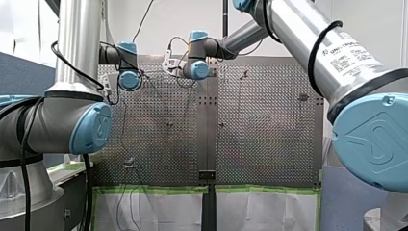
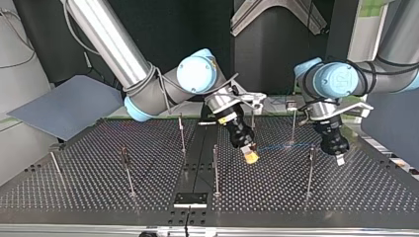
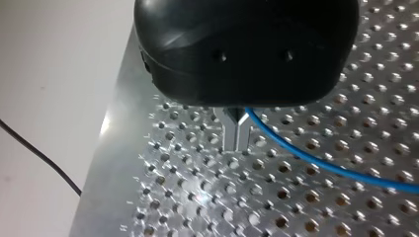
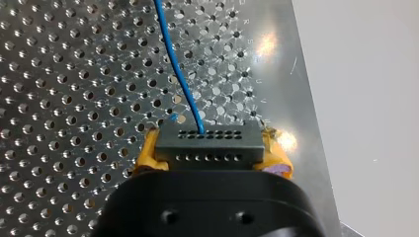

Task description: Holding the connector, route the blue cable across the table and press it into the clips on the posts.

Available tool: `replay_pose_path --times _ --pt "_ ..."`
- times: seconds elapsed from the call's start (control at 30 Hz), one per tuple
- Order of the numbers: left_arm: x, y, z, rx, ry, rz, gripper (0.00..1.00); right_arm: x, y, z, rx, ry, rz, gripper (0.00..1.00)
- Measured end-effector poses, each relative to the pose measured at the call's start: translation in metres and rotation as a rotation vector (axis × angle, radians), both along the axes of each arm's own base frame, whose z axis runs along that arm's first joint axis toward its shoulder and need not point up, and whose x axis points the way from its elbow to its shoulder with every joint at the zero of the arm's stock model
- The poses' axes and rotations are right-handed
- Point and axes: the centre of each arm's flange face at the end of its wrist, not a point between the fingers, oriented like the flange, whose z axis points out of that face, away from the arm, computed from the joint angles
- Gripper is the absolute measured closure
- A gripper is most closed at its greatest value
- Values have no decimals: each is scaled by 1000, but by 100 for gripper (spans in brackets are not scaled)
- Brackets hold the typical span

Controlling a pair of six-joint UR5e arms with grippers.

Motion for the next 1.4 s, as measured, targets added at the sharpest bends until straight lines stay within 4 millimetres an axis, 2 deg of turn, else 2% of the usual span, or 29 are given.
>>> replay_pose_path --times 0.3,0.43,0.67,0.97,1.0,1.03,1.1,1.13,1.17,1.2,1.23,1.27,1.3,1.33,1.4 --pt "28 5 -9 -23 -21 -82 100 -3 -6 2 -1 -3 -15 100" --pt "41 19 -22 -25 -2 -96 100 -5 -9 2 1 -4 -25 100" --pt "45 32 -27 -35 5 -99 100 -9 -15 2 1 -3 -38 100" --pt "44 27 -28 -83 2 -137 100 -13 -20 1 3 4 -60 100" --pt "44 26 -29 -91 5 -139 94 -13 -21 1 4 5 -67 100" --pt "43 25 -30 -102 11 -141 94 -14 -22 0 6 6 -73 100" --pt "42 25 -31 -116 21 -139 72 -15 -22 0 8 7 -81 100" --pt "41 25 -32 -123 26 -134 72 -15 -22 0 8 7 -83 100" --pt "40 25 -33 -127 30 -129 62 -15 -23 0 9 7 -84 100" --pt "39 25 -33 -131 33 -123 47 -15 -23 0 9 8 -86 100" --pt "37 26 -33 -135 38 -113 47 -15 -22 0 10 10 -86 100" --pt "36 26 -32 -137 41 -107 33 -15 -21 -1 12 13 -85 100" --pt "35 26 -31 -139 43 -102 15 -14 -20 -1 14 17 -84 100" --pt "34 26 -30 -141 46 -97 15 -14 -19 -1 14 20 -84 100" --pt "30 25 -26 -143 52 -92 0 -14 -18 -2 17 26 -84 100"
